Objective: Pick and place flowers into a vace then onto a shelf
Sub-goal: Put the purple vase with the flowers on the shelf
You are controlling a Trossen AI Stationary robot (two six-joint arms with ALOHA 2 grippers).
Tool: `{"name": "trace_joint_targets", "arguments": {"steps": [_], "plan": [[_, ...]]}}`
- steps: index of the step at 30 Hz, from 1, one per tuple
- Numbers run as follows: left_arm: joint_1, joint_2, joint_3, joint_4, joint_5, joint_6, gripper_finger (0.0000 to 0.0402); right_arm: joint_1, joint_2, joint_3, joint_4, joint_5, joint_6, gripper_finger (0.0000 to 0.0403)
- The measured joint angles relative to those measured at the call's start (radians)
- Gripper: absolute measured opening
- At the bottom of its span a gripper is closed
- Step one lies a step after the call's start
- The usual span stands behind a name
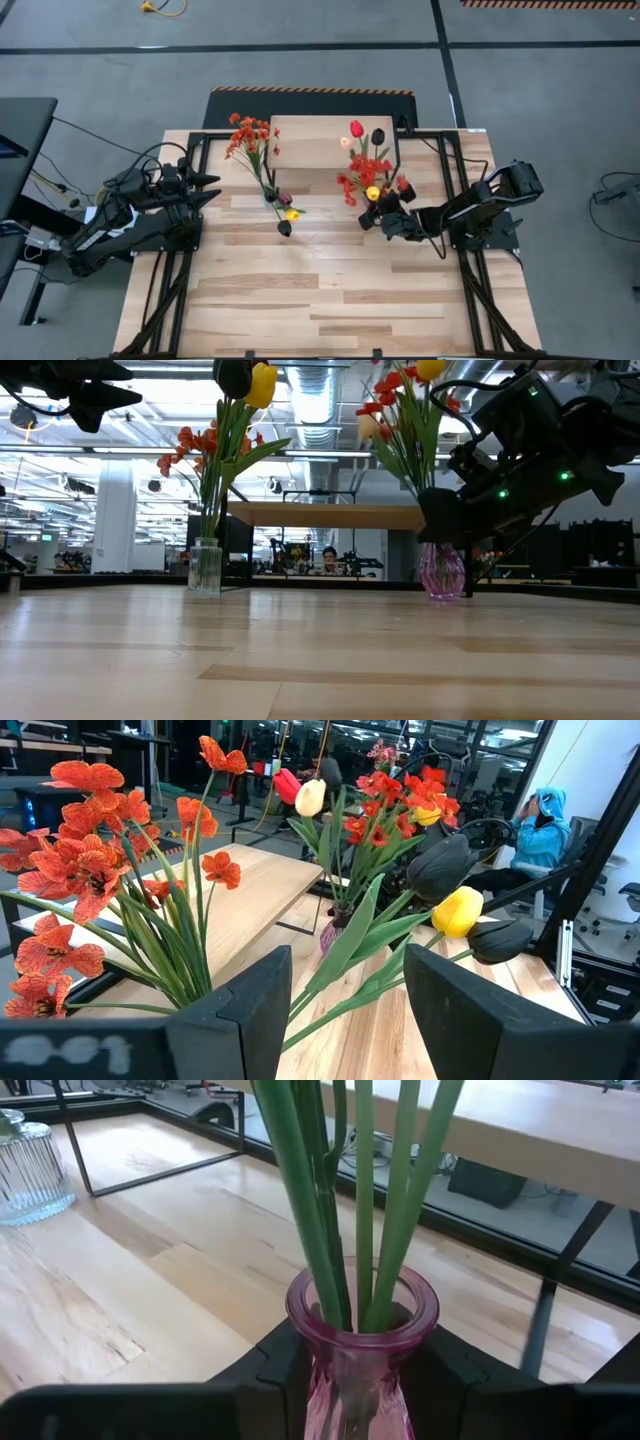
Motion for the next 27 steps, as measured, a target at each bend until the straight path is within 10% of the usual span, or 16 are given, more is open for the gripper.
{"name": "trace_joint_targets", "arguments": {"steps": [27], "plan": [[0.000, 0.000, 0.000, 0.000, 0.000, 0.000, 0.0183, 0.080, -0.103, 0.081, 0.003, -0.108, -0.043, 0.0110]]}}
